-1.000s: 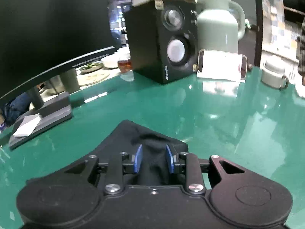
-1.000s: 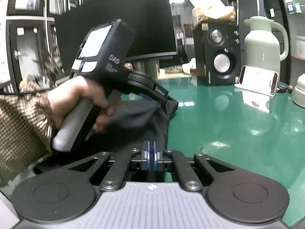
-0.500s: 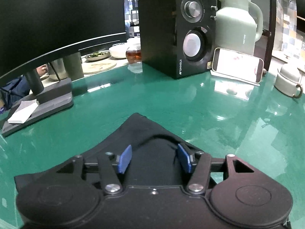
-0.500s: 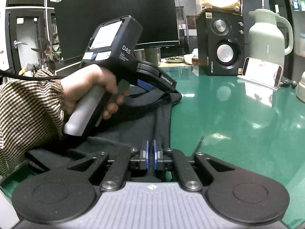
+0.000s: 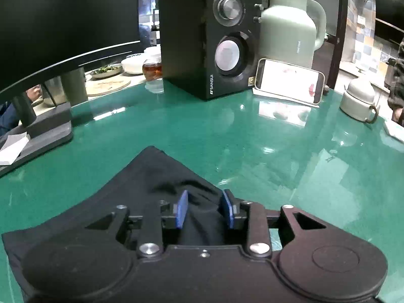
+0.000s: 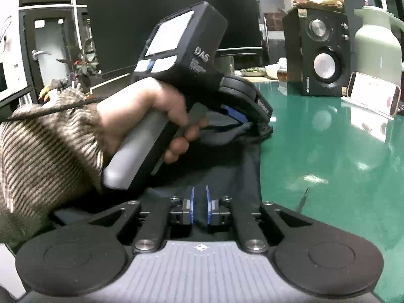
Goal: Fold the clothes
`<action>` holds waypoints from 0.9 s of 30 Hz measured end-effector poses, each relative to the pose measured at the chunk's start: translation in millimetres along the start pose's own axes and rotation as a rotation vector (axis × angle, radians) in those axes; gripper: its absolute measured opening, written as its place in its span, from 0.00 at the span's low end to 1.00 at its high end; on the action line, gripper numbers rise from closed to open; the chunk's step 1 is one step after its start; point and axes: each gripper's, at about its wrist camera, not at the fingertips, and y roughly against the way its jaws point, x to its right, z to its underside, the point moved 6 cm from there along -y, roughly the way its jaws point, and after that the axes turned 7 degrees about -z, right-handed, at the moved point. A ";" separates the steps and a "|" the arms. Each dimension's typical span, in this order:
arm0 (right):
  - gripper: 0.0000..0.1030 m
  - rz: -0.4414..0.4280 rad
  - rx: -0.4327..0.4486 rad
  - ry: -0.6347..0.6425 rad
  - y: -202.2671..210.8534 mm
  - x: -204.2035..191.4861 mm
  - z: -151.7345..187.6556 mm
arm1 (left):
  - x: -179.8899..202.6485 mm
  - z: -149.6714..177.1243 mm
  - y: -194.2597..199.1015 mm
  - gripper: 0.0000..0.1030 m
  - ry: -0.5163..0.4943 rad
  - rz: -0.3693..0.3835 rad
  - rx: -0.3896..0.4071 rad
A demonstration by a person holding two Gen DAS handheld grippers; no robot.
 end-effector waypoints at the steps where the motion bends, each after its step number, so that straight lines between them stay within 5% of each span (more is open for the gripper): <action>1: 0.09 0.003 0.004 0.005 1.1 -1.0 1.0 | 1.2 1.0 0.4 0.33 -0.001 -0.002 0.002; 7: 0.09 0.014 0.008 0.008 3.3 -2.1 2.8 | -8.1 -2.7 5.9 0.34 0.045 -0.006 -0.002; 12: 0.14 -0.015 0.013 -0.003 3.0 -5.3 0.1 | -35.3 -9.2 40.2 0.34 0.078 -0.010 0.079; 19: 0.14 -0.150 0.006 0.045 -11.1 -44.1 -4.8 | -87.1 27.7 37.6 0.34 0.127 -0.150 -0.002; 27: 0.15 -0.154 -0.031 0.089 -20.7 -56.4 2.8 | -99.1 32.5 31.5 0.36 0.147 -0.164 0.006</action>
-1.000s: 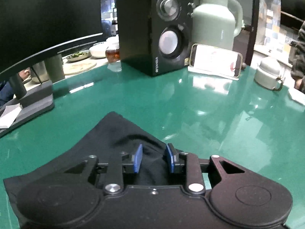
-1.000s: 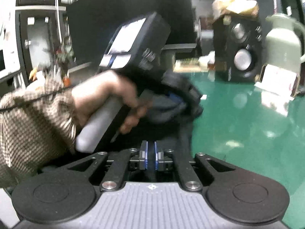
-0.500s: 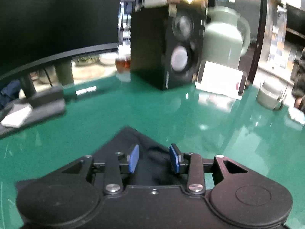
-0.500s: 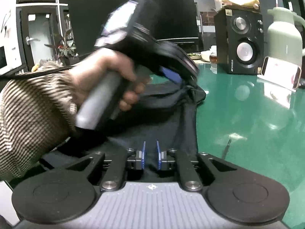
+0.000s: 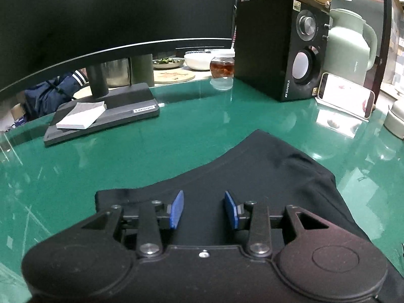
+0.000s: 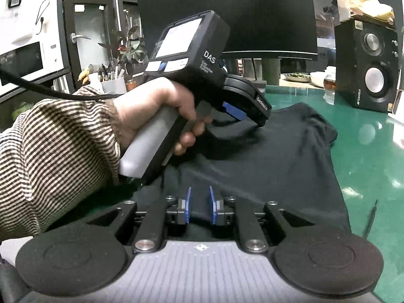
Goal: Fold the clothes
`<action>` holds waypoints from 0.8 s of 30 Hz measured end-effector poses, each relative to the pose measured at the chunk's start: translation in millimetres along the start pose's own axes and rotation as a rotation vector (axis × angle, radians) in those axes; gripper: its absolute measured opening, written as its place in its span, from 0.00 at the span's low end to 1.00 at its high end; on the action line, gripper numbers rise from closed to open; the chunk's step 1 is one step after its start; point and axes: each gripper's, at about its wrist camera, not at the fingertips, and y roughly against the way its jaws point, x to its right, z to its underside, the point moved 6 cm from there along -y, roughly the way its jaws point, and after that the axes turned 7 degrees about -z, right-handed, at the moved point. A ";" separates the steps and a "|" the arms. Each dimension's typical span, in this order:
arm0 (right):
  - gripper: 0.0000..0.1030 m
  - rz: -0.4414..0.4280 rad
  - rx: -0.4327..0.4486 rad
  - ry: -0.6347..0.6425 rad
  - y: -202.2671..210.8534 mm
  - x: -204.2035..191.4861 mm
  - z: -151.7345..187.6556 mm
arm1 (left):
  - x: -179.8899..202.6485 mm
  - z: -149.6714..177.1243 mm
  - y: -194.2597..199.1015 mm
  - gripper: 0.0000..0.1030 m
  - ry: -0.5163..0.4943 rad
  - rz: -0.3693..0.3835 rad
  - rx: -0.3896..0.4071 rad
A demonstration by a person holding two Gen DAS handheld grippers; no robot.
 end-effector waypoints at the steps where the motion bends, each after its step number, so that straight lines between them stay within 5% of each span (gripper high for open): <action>1: 0.15 0.000 0.001 -0.003 1.2 0.2 0.7 | -0.2 0.2 -0.1 0.36 0.001 0.000 0.003; 9: 0.15 0.013 0.010 0.019 6.8 -6.2 0.8 | -7.4 -6.2 15.9 0.36 0.020 0.039 0.063; 11: 0.15 -0.018 0.034 0.023 9.4 -10.9 -2.1 | -16.2 -7.0 24.5 0.38 0.007 0.001 0.078; 15: 0.15 -0.067 0.023 0.009 1.9 -14.2 -5.0 | -29.5 6.2 19.9 0.38 -0.008 -0.067 0.040; 24: 0.16 -0.094 -0.012 -0.008 -5.2 -16.5 1.1 | -35.5 14.2 12.3 0.40 0.028 -0.051 0.021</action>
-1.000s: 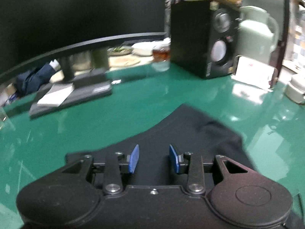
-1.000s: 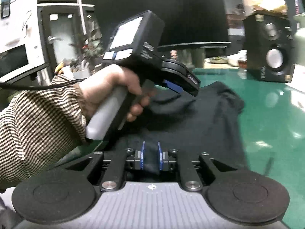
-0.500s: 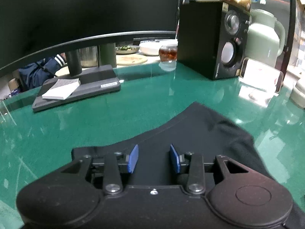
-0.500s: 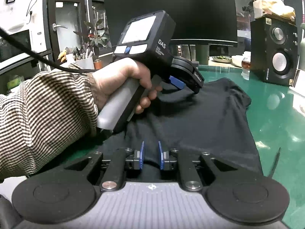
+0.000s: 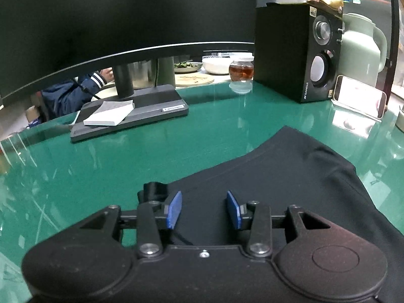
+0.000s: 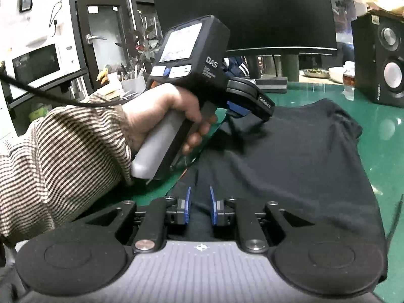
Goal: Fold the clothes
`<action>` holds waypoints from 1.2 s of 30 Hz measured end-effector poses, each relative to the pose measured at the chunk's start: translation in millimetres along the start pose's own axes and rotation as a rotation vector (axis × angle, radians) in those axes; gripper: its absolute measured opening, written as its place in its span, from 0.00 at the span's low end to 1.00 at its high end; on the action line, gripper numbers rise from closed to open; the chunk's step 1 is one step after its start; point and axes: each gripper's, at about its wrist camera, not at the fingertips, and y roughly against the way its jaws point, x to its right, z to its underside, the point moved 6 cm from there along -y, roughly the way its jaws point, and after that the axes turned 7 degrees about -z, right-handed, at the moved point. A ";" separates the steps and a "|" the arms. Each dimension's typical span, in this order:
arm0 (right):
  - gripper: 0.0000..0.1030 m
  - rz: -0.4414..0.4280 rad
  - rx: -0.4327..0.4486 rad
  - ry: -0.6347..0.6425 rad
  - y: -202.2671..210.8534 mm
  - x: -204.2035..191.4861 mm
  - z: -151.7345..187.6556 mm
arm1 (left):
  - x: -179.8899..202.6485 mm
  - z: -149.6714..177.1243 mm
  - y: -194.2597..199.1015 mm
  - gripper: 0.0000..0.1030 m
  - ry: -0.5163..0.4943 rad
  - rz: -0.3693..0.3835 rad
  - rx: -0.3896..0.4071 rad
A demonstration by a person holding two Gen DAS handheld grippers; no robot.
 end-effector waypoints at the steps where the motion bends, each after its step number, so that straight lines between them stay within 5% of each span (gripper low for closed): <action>1: 0.16 0.002 0.004 -0.004 1.4 -0.3 1.1 | -0.4 0.5 -0.2 0.40 0.001 0.001 0.001; 15: 0.17 0.038 0.016 0.002 9.5 -7.4 3.4 | -3.9 -3.3 1.8 0.41 0.021 0.013 -0.029; 20: 0.19 0.108 0.059 -0.007 22.3 5.9 -6.1 | -11.9 2.0 31.1 0.50 0.038 0.040 -0.010; 25: 0.21 0.242 0.111 -0.101 43.9 44.3 -14.3 | -2.7 28.3 78.1 0.50 0.020 0.128 -0.006; 30: 0.21 0.280 0.135 -0.160 65.8 68.2 -10.8 | 18.4 51.6 118.8 0.50 0.018 0.260 0.000; 36: 0.21 0.202 0.107 -0.115 60.2 49.1 1.5 | 35.9 80.7 133.2 0.50 0.009 0.325 -0.049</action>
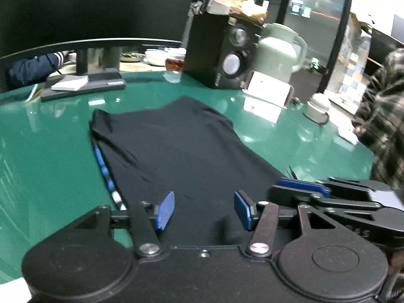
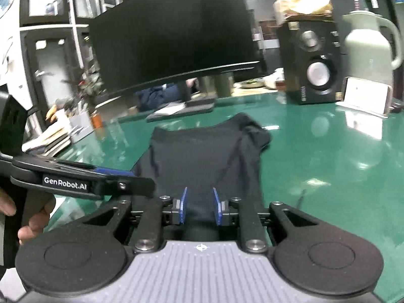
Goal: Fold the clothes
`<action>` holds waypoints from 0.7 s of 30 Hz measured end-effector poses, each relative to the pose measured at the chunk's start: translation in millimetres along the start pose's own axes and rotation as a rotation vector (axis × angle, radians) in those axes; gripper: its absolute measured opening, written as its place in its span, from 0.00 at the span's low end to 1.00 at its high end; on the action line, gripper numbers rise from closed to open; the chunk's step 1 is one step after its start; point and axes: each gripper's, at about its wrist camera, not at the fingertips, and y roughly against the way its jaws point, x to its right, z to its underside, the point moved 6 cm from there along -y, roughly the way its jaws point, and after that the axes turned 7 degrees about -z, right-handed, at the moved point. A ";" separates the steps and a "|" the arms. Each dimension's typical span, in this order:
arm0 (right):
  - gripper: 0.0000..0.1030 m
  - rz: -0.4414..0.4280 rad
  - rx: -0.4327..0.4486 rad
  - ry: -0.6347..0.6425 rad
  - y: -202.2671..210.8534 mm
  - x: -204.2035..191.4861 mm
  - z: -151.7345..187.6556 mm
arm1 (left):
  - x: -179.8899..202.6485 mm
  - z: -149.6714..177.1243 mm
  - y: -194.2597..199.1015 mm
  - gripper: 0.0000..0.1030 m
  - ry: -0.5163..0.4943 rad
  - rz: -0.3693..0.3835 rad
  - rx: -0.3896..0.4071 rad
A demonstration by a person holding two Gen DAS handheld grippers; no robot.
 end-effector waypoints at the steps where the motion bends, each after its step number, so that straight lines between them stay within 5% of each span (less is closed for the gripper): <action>1: 0.21 -0.006 -0.011 -0.001 -2.3 -1.2 2.6 | 0.3 2.9 -0.1 0.50 -0.001 -0.006 -0.001; 19: 0.16 0.028 -0.013 -0.062 3.0 13.0 11.9 | -9.1 16.9 17.1 0.50 0.027 -0.036 0.040; 21: 0.18 0.022 0.019 -0.084 12.4 16.6 4.2 | -11.5 8.2 30.3 0.50 0.044 -0.009 0.100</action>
